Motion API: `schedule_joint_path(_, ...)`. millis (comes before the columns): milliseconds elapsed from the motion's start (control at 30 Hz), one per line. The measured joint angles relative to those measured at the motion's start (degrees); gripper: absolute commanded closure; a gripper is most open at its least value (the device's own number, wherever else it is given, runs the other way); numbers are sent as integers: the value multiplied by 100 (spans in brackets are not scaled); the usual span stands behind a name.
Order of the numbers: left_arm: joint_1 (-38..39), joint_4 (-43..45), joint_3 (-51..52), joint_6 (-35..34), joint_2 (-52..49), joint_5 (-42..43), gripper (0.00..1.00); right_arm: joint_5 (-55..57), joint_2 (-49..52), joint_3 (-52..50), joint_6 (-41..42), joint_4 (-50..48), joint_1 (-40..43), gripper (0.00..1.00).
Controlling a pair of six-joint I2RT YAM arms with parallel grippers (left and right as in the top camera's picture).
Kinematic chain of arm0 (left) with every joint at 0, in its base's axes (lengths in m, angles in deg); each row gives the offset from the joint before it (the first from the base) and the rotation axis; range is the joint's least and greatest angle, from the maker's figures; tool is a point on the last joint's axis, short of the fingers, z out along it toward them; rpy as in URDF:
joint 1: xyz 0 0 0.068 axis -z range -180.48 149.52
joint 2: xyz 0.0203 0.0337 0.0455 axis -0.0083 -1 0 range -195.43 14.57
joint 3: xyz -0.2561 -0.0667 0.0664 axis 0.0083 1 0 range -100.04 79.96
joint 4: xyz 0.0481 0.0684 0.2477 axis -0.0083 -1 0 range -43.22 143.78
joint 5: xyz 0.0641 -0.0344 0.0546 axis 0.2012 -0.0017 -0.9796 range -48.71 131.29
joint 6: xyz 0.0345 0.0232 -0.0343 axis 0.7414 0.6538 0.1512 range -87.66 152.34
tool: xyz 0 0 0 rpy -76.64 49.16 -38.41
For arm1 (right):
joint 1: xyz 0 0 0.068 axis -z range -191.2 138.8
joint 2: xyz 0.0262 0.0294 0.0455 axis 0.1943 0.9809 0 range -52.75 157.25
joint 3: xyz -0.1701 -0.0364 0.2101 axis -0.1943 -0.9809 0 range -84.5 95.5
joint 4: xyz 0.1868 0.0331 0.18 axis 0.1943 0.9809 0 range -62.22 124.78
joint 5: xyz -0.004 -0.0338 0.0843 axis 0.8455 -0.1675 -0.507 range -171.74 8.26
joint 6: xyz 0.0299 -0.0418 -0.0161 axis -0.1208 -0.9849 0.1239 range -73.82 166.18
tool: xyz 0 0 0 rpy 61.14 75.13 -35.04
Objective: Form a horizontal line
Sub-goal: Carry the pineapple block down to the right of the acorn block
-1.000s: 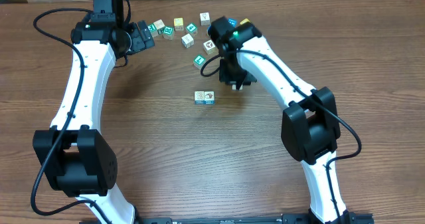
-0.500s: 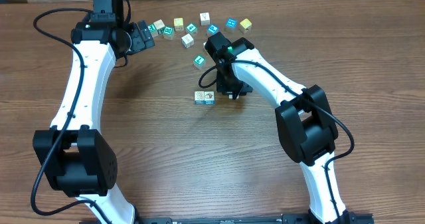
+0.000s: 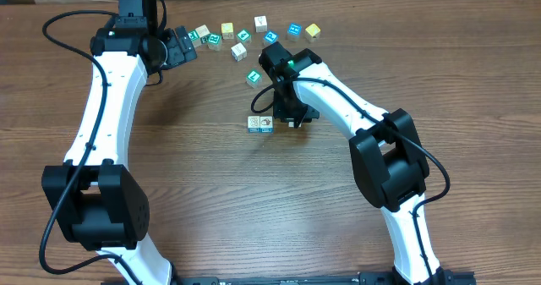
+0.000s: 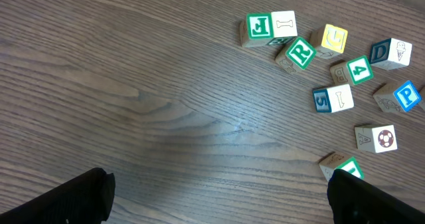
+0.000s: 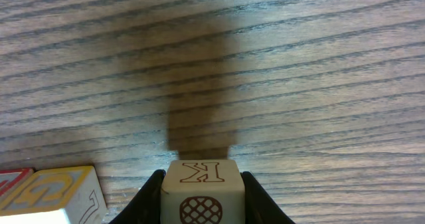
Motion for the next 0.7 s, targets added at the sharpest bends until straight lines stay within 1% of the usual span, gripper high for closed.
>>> schedule_joint_path(567,0,-2,0,0,0,2,0,-22,0,-7,33,-109,0,75)
schedule_joint_path(700,0,-2,0,0,0,2,0,-33,-2,-140,44,-247,0,75)
